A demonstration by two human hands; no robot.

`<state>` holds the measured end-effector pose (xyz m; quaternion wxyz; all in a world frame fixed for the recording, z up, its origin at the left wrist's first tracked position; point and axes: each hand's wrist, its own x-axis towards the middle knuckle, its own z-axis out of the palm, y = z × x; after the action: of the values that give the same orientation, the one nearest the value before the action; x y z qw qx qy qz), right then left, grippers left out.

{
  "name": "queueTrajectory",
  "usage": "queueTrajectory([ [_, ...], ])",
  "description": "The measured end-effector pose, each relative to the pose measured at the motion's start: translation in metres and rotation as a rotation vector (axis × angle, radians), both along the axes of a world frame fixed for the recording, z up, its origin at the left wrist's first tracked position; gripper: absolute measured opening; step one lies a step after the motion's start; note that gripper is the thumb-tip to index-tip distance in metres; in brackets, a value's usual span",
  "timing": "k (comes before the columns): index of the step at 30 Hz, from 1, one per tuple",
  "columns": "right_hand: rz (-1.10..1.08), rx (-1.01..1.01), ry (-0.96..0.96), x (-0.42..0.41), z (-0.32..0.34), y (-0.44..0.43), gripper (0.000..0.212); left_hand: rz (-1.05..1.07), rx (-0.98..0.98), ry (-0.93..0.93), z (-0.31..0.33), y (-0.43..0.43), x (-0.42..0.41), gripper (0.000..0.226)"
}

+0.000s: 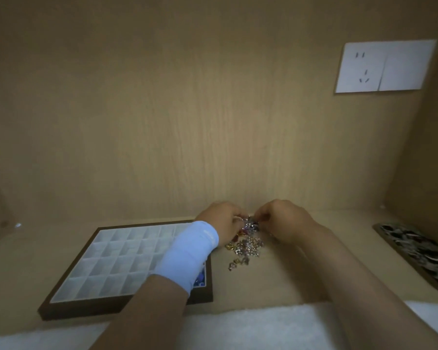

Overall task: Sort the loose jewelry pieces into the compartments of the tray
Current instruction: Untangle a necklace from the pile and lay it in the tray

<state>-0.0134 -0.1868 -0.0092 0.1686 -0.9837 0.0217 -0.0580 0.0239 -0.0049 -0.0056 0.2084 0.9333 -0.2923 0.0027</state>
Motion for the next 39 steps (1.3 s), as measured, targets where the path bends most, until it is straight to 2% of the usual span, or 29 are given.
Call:
queueTrajectory([
  [4,0.026,-0.05,0.007,0.004,-0.006,-0.002,0.019,-0.044,0.048,-0.004,-0.013,-0.002,0.003,0.027],
  [10,0.007,-0.096,-0.019,0.007,-0.006,-0.004,0.005,-0.056,-0.025,-0.007,-0.021,0.004,0.004,0.013],
  [15,-0.001,-0.122,-0.053,0.005,-0.007,-0.002,0.017,-0.035,-0.083,-0.022,-0.021,0.004,0.008,0.009],
  [20,0.022,-0.093,-0.017,0.003,-0.005,0.005,0.017,-0.104,0.007,-0.056,-0.025,0.0,0.008,0.039],
  [23,0.028,-0.125,-0.047,0.003,-0.003,0.008,0.015,-0.137,0.02,-0.038,-0.024,0.0,0.007,0.043],
  [26,0.027,0.004,-0.073,0.001,0.004,0.005,0.012,-0.136,-0.107,-0.021,-0.018,0.001,0.004,0.04],
  [30,0.074,0.254,-0.179,0.0,0.018,0.003,0.012,-0.09,-0.467,0.171,-0.005,0.002,0.002,0.031],
  [32,0.098,0.398,-0.208,-0.002,0.024,0.005,0.012,-0.083,-0.58,0.234,0.0,0.003,0.001,0.028],
  [36,0.141,0.616,-0.182,-0.006,0.033,0.007,0.006,-0.062,-0.669,0.287,0.009,0.005,0.001,0.023],
  [39,0.209,0.758,-0.151,-0.008,0.04,0.007,0.018,-0.072,-0.673,0.326,0.012,0.006,0.003,0.016],
])
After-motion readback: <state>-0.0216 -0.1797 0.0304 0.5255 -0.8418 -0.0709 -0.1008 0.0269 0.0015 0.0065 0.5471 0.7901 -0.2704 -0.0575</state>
